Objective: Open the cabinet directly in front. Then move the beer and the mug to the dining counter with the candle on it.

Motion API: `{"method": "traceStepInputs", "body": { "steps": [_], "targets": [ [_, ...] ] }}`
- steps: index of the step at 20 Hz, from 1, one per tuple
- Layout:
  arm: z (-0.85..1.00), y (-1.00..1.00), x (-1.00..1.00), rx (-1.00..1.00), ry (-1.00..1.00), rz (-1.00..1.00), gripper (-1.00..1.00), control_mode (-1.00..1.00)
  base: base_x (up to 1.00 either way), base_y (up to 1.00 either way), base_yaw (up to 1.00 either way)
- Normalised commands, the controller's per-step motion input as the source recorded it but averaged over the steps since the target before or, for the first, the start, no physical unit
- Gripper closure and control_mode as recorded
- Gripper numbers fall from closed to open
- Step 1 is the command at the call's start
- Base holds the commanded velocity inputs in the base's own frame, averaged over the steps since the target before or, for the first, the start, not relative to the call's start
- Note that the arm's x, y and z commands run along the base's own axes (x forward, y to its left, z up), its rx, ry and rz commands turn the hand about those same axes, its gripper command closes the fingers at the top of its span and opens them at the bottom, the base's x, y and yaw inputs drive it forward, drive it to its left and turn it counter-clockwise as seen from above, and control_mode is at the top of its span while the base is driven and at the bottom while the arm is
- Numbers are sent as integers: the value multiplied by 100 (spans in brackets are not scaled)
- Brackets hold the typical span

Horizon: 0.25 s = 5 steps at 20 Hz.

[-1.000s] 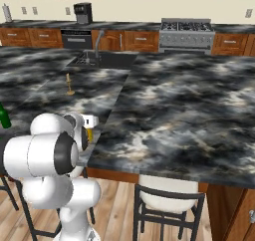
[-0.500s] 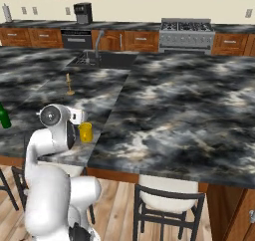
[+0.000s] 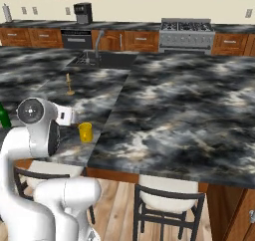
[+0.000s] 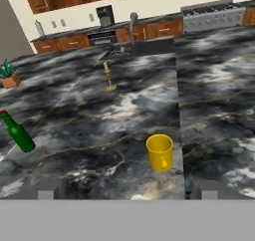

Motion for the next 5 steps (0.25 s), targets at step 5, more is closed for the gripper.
{"method": "traceStepInputs", "body": {
  "steps": [5],
  "targets": [
    [-63,-7,-100,-1,9,-7,-100,-100,0,0,0]
  ]
}}
